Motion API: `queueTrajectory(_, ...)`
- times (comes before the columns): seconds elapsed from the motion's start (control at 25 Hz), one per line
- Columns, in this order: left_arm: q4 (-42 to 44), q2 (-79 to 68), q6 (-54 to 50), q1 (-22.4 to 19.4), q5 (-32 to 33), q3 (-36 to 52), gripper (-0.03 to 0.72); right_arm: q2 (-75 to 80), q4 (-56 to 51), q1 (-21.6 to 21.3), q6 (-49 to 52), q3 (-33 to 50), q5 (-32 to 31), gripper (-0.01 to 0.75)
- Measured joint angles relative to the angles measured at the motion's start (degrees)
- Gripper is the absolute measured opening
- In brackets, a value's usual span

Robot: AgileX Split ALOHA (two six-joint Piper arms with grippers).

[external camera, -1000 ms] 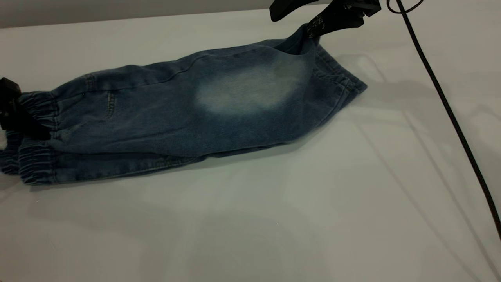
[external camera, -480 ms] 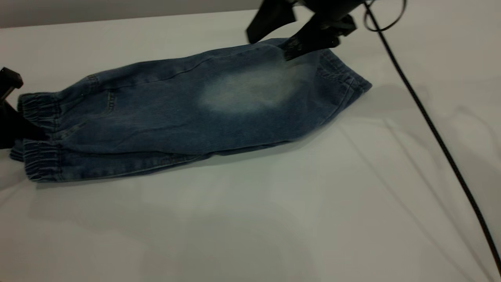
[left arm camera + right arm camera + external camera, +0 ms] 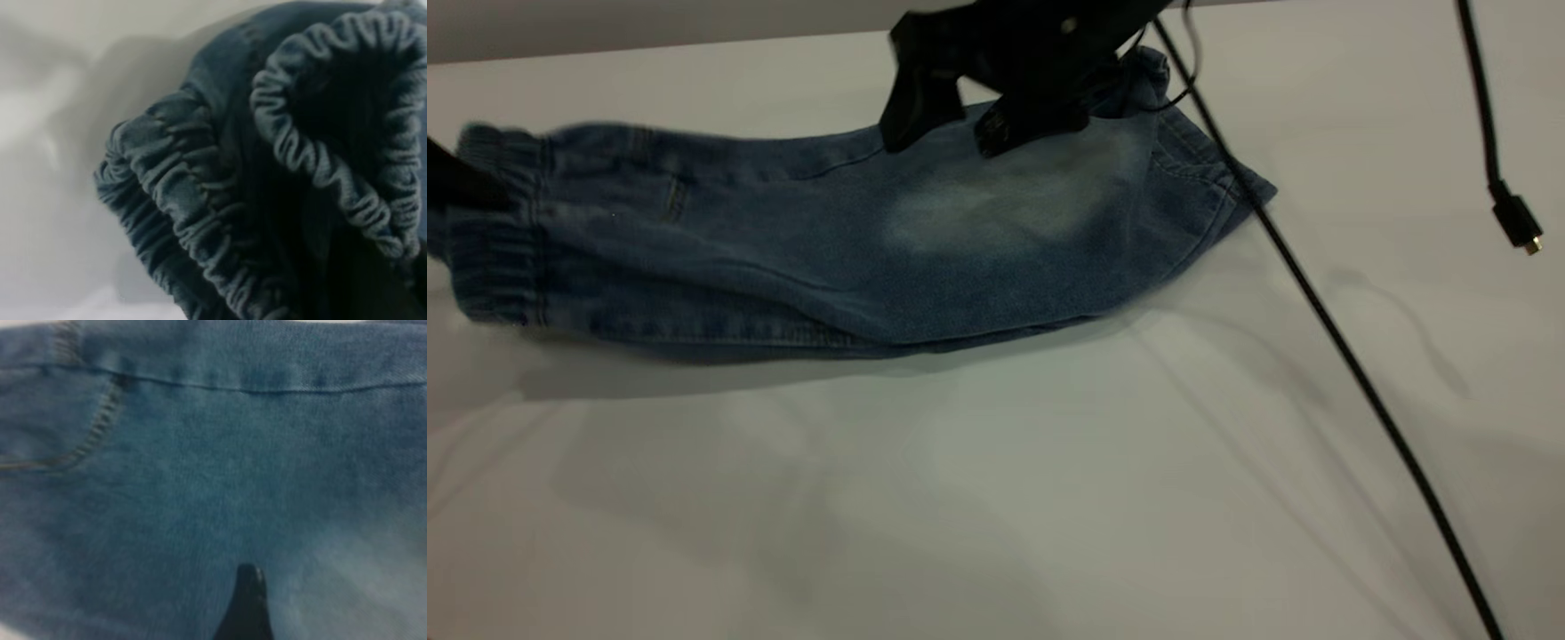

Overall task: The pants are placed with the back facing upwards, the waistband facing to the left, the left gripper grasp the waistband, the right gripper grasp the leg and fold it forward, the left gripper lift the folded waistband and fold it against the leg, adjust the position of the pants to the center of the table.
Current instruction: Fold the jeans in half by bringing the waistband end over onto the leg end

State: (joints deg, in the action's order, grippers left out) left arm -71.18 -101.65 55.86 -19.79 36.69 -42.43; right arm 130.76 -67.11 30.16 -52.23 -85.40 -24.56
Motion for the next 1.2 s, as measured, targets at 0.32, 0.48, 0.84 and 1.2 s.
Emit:
queueTrajectory(0.32, 3.5, 12.5, -4.8, 0.6, 3.8, 0.0, 0.083, 6.9, -0.3, 4.1, 2.7, -7.8, -4.3, 0.546)
queueTrajectory(0.48, 1.0, 17.5, -5.5, 4.9, 2.5, 0.0, 0.083, 8.3, -0.2, 7.2, 2.8, -8.7, -4.2, 0.546)
queueTrajectory(0.84, -1.0, 17.8, -5.3, 16.6, -4.2, 0.0, 0.083, 7.9, 1.6, 10.5, 3.3, -8.8, -5.8, 0.546)
queueTrajectory(1.2, -0.8, 17.8, -5.3, 16.7, -3.0, -0.1, 0.083, 4.2, 10.0, 5.9, 6.6, -8.8, -8.4, 0.546)
